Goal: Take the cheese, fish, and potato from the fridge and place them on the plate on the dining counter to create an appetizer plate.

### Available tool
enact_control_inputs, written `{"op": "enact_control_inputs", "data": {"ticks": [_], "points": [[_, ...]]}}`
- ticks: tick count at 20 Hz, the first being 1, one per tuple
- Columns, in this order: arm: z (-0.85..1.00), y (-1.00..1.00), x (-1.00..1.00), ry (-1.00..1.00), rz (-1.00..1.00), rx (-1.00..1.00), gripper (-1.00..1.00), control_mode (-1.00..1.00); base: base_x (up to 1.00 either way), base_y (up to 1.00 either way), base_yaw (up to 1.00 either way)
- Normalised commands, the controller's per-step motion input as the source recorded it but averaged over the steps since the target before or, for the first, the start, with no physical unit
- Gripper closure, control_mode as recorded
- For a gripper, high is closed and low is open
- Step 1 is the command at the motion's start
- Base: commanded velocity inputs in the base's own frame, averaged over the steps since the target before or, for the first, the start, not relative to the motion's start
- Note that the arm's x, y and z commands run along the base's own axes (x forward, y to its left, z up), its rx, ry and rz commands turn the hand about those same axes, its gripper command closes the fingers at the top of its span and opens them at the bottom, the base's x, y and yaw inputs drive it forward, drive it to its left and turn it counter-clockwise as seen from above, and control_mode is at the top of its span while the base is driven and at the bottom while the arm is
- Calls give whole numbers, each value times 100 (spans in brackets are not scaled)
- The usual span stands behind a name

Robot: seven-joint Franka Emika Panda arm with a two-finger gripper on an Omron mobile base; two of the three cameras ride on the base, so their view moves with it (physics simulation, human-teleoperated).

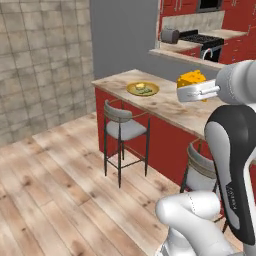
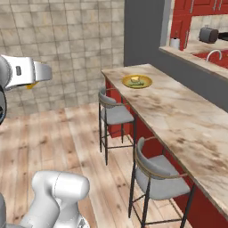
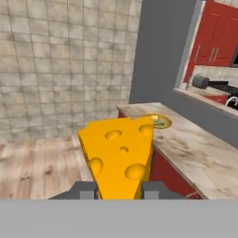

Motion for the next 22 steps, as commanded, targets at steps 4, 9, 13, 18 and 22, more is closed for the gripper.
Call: {"op": "enact_control_inputs", "data": {"ticks": [4,9,13,18,22], "points": [[0,0,0,0,0,0,100,100,68,96,-43],[0,0,0,0,0,0,100,100,70,86,-42],[0,0,0,0,0,0,100,100,70,82,-39],[0,0,0,0,0,0,100,100,68,77,-39],[0,0,0,0,0,0,100,100,61,72,-41]]}}
